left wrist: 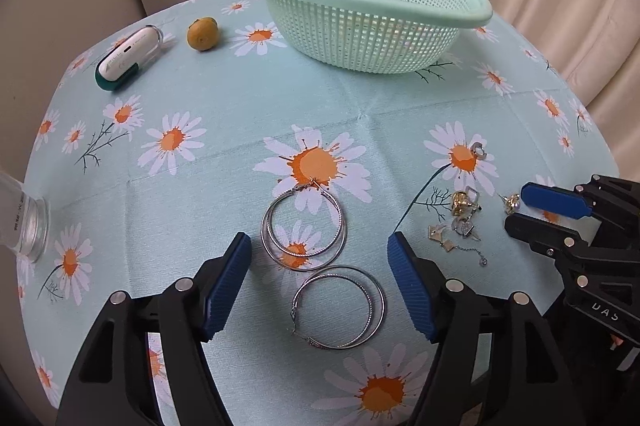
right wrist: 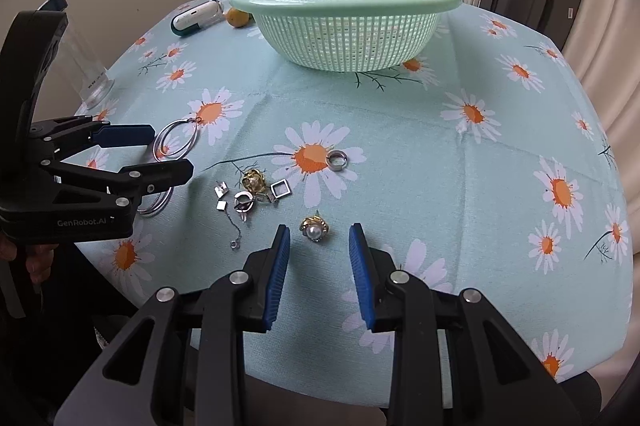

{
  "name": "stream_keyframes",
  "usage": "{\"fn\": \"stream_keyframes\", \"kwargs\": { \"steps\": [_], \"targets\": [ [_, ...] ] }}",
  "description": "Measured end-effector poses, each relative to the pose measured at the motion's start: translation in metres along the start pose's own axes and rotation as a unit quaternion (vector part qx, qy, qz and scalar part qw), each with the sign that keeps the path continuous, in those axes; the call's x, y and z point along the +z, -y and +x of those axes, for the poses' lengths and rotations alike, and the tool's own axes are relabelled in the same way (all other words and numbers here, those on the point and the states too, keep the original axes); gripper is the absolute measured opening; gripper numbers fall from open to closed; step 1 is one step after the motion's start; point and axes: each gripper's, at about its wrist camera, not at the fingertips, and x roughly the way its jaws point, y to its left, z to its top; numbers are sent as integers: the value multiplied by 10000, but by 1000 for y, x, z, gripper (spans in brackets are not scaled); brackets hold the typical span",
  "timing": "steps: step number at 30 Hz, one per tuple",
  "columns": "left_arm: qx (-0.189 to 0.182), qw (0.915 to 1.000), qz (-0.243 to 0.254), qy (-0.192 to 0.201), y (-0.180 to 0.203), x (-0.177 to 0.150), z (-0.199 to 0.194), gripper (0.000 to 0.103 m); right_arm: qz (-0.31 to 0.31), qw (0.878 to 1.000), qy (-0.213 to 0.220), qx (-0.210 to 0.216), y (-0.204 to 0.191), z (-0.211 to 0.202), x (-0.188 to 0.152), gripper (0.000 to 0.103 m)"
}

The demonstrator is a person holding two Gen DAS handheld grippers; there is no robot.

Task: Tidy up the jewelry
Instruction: 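Move both tools back toward the hoop earrings and charms, then grasp a silver hoop earring with the left tool while the right tool grasps a pearl charm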

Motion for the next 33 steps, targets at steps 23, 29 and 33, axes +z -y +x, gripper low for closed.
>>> {"fn": "stream_keyframes", "kwargs": {
  "steps": [23,29,33],
  "targets": [
    [-227,9997,50,44,0,-2,-7,3,-164,9995,286,-18,1,-12,-1,16],
    [-319,9993,-150,124,-6,0,-11,4,-147,9994,303,0,2,-14,-2,16],
    [-139,9995,-130,237,-6,8,-15,55,-138,9994,307,11,2,-14,-1,16]
  ]
}}
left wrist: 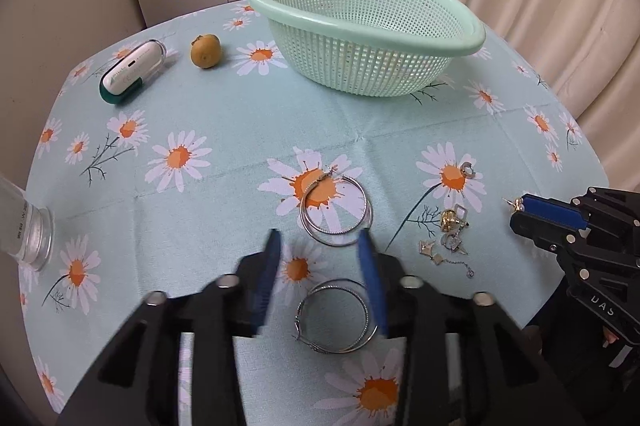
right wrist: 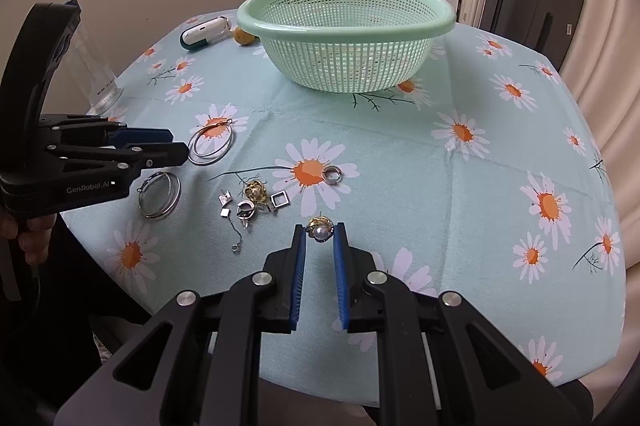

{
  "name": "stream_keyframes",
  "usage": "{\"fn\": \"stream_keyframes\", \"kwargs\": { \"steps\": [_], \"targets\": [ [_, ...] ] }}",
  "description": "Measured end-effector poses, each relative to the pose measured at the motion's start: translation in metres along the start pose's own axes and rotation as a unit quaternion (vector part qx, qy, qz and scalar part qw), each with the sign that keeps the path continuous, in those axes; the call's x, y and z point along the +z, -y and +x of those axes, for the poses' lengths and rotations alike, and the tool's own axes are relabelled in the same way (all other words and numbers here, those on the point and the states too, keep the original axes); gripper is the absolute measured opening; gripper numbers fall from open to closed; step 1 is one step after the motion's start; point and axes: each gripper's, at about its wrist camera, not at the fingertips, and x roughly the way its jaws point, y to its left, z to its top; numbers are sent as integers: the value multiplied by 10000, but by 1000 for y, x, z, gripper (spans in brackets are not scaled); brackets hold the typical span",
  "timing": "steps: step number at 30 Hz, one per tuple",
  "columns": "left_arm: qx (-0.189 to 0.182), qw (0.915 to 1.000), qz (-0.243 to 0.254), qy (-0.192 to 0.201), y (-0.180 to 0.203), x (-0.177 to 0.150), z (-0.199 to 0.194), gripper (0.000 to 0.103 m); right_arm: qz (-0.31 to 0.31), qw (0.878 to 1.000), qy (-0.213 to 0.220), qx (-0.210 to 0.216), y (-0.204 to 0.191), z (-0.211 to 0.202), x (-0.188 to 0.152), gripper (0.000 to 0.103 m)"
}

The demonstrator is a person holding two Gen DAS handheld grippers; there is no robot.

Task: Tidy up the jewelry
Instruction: 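Grasp a silver hoop earring with the left tool while the right tool grasps a pearl charm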

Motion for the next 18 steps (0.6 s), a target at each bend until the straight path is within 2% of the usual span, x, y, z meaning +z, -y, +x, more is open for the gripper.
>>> {"fn": "stream_keyframes", "kwargs": {
  "steps": [2,9,11,12,15,18],
  "targets": [
    [-21,9999,72,101,2,5,-1,55,-7,10000,4,3,0,0,0,16],
    [-7,9995,302,-85,12,16,20,54,20,10000,-19,5,2,0,1,16],
    [18,9993,353,-142,15,15,26,50,30,10000,-16,-12,2,0,1,16],
    [71,9989,447,-90,17,14,26,44,43,10000,-11,-9,3,0,1,16],
    [40,9990,442,-70,17,13,26,42,71,10000,-3,0,5,0,1,16],
    [184,9991,358,104,13,10,22,38,93,10000,23,-21,6,0,2,16]
  ]
}}
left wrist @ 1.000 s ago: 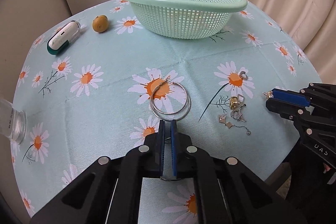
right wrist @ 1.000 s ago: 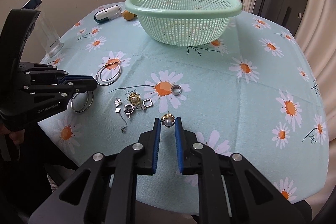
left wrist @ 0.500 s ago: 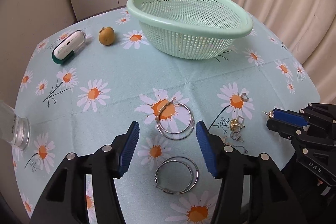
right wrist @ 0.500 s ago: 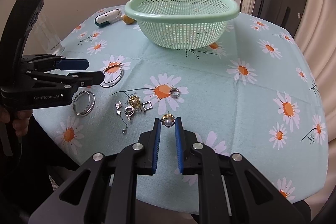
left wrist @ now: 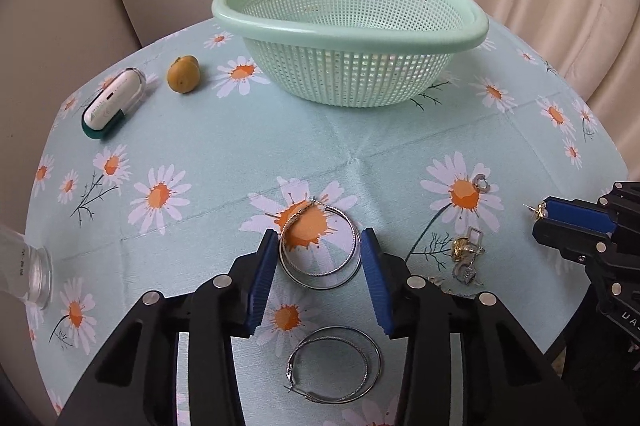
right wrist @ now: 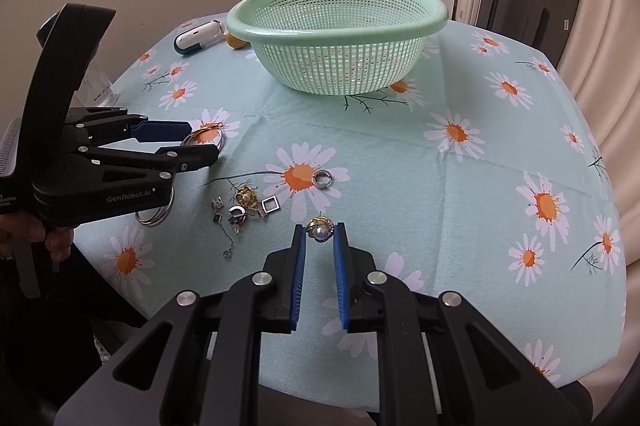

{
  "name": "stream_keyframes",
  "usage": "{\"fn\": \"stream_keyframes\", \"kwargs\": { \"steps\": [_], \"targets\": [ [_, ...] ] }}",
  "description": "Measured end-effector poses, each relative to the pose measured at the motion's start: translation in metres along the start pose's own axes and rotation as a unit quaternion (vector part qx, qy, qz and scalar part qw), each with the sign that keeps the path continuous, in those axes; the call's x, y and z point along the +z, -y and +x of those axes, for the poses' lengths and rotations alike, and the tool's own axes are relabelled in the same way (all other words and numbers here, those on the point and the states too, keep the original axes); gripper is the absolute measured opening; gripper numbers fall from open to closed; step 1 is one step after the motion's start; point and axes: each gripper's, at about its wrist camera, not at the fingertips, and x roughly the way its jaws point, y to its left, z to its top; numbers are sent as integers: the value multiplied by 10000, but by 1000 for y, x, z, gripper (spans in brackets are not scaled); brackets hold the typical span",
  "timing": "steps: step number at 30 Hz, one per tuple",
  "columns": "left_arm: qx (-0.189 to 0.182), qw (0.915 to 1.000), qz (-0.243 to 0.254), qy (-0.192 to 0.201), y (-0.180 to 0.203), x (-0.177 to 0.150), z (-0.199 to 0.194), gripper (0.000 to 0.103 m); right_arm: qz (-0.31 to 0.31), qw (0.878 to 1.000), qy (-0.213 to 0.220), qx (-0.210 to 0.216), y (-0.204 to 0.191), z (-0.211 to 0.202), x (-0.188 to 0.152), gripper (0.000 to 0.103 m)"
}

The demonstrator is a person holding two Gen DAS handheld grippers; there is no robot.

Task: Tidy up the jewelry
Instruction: 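Grasp a silver hoop earring with the left tool while the right tool grasps a pearl charm, then lower the hoop and pearl charm into the colander and open both tools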

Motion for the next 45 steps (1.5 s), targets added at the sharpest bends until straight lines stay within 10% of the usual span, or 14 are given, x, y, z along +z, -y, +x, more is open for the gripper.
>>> {"fn": "stream_keyframes", "kwargs": {
  "steps": [14,27,45],
  "targets": [
    [-68,9997,-136,210,-5,12,-39,38,98,9997,201,-28,9,-16,14,16],
    [86,9978,-201,620,-25,93,-83,38,-176,9968,764,-138,19,-42,107,16],
    [-279,9991,39,-320,-12,163,36,39,-51,10000,-43,-34,53,74,183,16]
  ]
}}
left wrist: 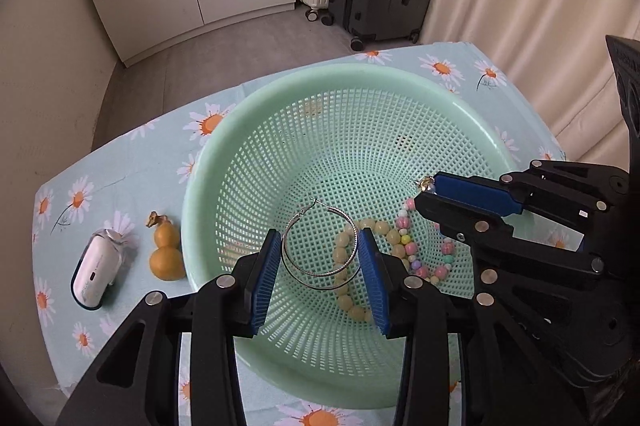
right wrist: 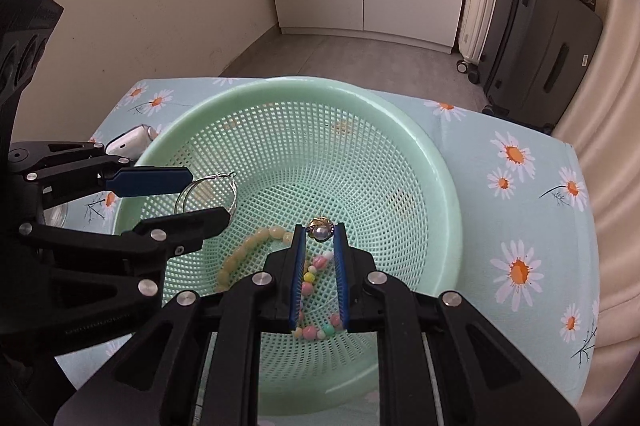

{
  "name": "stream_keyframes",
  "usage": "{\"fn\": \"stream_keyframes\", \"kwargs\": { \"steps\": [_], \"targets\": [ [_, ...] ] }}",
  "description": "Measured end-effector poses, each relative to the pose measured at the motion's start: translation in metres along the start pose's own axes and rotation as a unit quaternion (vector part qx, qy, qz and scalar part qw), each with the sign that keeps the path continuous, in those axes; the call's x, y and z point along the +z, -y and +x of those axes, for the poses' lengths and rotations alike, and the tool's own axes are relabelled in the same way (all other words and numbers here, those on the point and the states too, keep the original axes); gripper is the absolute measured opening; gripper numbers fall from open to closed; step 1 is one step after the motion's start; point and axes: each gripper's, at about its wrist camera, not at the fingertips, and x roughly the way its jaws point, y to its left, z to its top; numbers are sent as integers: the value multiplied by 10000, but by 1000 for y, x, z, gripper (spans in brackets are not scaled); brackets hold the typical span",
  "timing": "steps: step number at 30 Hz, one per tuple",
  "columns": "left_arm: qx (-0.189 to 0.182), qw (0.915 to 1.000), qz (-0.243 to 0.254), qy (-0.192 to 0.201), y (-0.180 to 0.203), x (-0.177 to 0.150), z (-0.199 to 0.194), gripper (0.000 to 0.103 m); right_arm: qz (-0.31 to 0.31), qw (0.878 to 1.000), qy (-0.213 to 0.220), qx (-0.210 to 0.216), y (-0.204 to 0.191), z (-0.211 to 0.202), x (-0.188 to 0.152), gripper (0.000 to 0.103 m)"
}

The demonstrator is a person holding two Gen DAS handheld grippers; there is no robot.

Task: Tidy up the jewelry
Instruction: 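Lower the hoop and pearl charm into the colander and open both tools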

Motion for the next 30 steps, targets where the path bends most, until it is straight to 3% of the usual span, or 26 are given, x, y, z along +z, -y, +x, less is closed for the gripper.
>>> {"fn": "stream_keyframes", "kwargs": {
  "steps": [14,18,24,27,30],
  "targets": [
    [193,9994,186,-218,3,-5,11,40,-228,9994,-75,-252,-6,9,0,17],
    [253,9993,188,-194,-2,-7,4,40,-136,9994,-21,-322,-1,5,1,32],
    [172,9997,72,-158,-8,-10,-6,40,-93,9992,27,-382,1,-6,-1,32],
    [193,9998,12,-41,-10,-12,-19,52,-116,9990,56,-425,1,-15,-4,33],
    [63,9999,-122,93,-13,-14,-33,55,-89,9989,101,-445,1,-27,-8,35]
  ]
}}
